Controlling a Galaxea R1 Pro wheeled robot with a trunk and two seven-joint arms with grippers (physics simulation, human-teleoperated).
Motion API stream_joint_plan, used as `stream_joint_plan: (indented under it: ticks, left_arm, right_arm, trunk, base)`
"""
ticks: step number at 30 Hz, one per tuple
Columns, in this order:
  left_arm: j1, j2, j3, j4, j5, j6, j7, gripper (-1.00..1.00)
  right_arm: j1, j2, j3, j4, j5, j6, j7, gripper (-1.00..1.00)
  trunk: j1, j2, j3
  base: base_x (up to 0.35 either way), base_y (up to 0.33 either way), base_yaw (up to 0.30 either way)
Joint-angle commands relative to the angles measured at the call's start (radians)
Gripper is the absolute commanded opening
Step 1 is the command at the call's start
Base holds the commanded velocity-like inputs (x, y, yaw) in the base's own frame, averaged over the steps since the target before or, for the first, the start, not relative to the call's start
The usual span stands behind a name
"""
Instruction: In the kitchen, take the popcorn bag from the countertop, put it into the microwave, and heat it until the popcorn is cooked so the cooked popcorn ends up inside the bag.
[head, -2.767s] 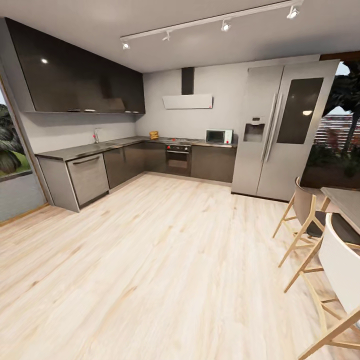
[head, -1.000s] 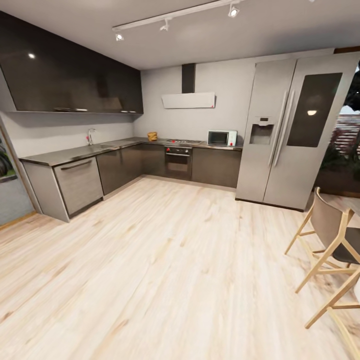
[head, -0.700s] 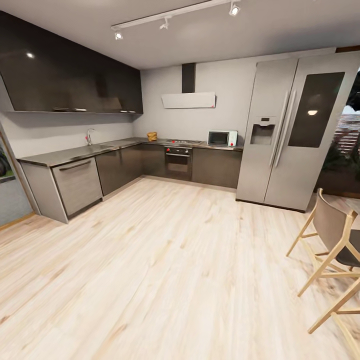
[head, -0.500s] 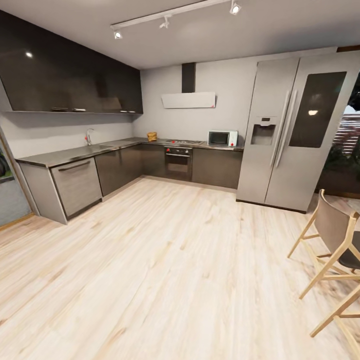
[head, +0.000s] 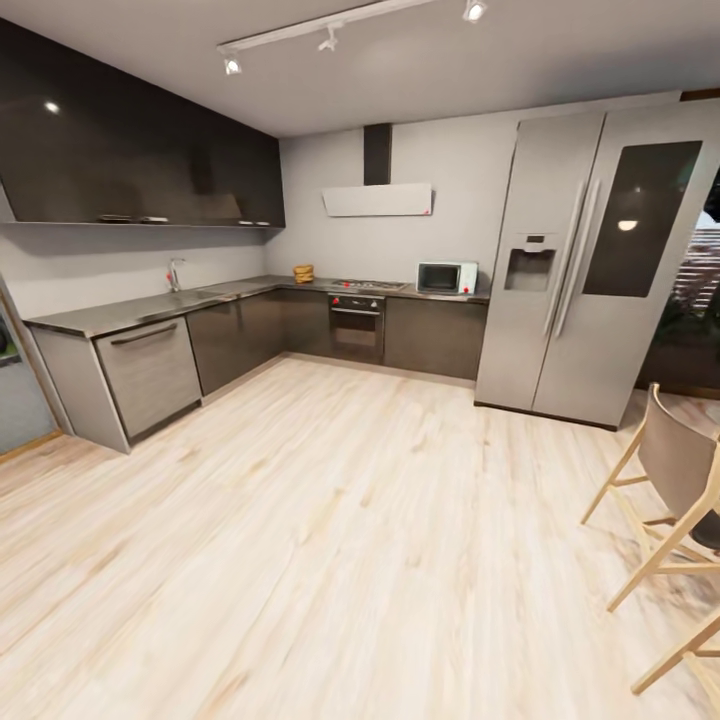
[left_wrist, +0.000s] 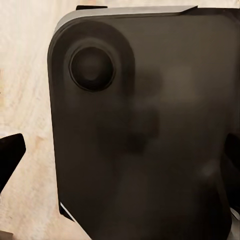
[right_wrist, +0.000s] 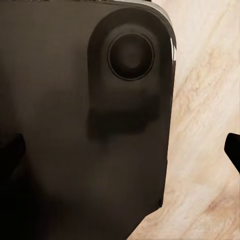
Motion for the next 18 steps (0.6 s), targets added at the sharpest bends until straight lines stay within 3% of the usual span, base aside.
stream_joint_plan:
  ticks: [1,18]
  left_arm:
    - [0.0,0.0,0.001,-0.001,0.002,-0.001,0.0,1.0]
    - [0.0,0.0,0.001,0.0,0.002,-0.001,0.0,1.0]
  right_arm:
    - [0.0,0.0,0.001,0.0,0.001,-0.003,-0.001,1.0]
    - [0.0,0.0,0.0,0.0,0.002,-0.002,-0.001,1.0]
  trunk:
    - [0.0,0.0,-0.001]
    - [0.0,0.0,-0.001]
  base:
    - [0.161,0.0,0.0]
    - [0.167,0.0,0.0]
